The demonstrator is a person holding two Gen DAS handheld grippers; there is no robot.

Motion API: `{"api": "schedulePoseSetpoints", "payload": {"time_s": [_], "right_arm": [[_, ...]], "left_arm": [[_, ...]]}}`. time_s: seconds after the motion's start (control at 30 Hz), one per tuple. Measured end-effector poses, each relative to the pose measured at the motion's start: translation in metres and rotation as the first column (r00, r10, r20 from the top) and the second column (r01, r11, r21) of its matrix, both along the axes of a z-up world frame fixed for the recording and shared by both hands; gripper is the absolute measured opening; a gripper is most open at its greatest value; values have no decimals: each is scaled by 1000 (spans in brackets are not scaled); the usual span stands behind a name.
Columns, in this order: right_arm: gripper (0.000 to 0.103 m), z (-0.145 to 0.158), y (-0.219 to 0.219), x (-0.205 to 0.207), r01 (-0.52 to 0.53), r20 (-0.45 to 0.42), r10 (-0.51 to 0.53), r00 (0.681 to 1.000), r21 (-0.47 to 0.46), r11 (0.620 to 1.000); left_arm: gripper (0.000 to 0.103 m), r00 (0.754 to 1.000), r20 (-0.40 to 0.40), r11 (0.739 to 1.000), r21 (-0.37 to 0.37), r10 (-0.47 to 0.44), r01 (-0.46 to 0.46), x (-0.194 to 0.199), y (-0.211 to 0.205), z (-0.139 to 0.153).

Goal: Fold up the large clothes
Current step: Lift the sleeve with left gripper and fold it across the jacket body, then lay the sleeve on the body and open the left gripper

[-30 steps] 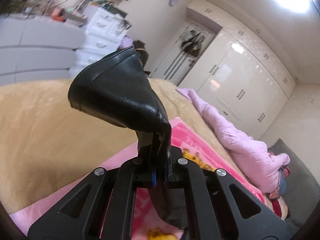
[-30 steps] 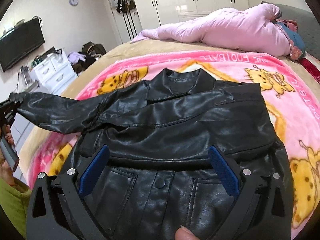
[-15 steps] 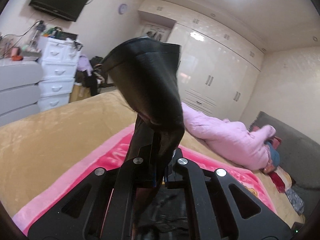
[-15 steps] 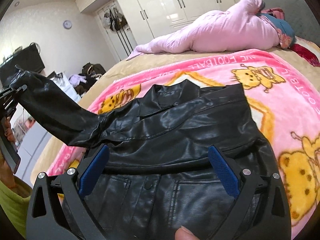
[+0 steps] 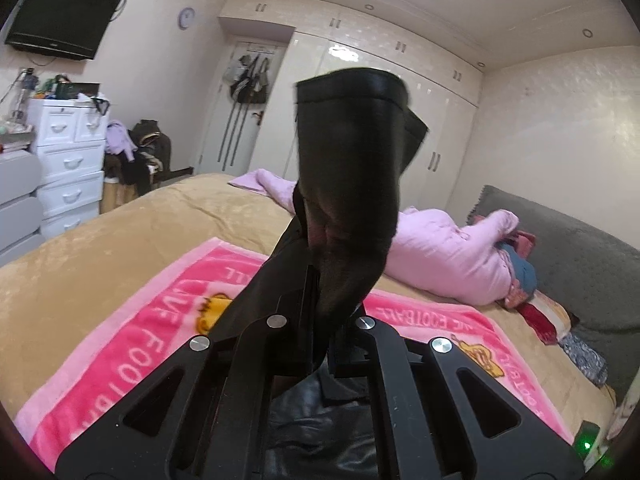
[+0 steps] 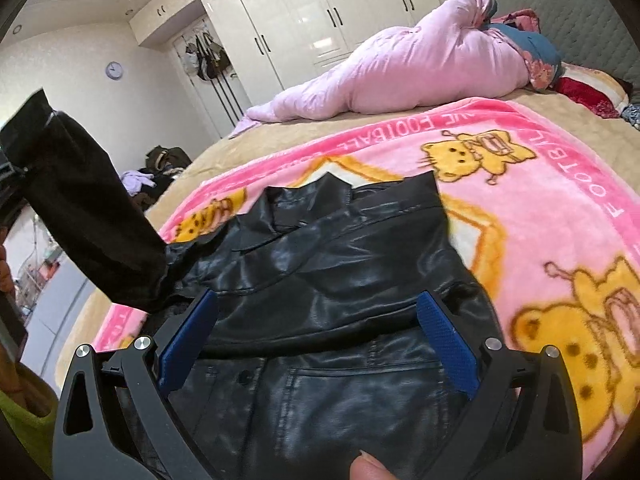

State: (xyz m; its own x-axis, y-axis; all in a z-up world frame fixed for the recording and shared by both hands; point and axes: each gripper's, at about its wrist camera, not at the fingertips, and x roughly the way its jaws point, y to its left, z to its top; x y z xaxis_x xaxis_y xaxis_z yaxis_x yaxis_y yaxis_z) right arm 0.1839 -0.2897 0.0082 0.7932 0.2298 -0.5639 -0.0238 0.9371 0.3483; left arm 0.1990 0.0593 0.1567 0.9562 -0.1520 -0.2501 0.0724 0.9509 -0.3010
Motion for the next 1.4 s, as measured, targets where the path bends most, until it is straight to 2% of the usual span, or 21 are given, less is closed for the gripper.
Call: {"api": "schedulePoseSetpoints", "payload": {"time_s": [0.2,0.53,0.77,0.9,1.0,1.27,1.4], "right_arm": [[99,1,-19,-3,48,9,-48,999,-7,999],[99,-2,-57,-8,151,-10,-151,989,40,988],[99,1,-85,-19,279,6,-280,960,61,958],[99,0,-99,-24,353,9,-353,935,29,935],[99,-4,-107,-26,370,0,-371,929,42,928],[99,-8,-112,-24,366,-17,-366,931,66,928],[99,-9,-114,-23,353,-22,-353,935,85,932]], "left_arm": [[0,998,-19,998,22,-54,55,4,-31,-10],[0,985,-68,983,80,-160,165,9,-80,-32],[0,967,-127,962,134,-223,239,11,-115,-61],[0,948,-178,943,159,-263,292,13,-135,-86],[0,930,-226,928,172,-290,331,14,-150,-106],[1,870,-354,860,256,-342,442,6,-185,-154],[1,847,-403,843,263,-346,469,6,-189,-174]]}}
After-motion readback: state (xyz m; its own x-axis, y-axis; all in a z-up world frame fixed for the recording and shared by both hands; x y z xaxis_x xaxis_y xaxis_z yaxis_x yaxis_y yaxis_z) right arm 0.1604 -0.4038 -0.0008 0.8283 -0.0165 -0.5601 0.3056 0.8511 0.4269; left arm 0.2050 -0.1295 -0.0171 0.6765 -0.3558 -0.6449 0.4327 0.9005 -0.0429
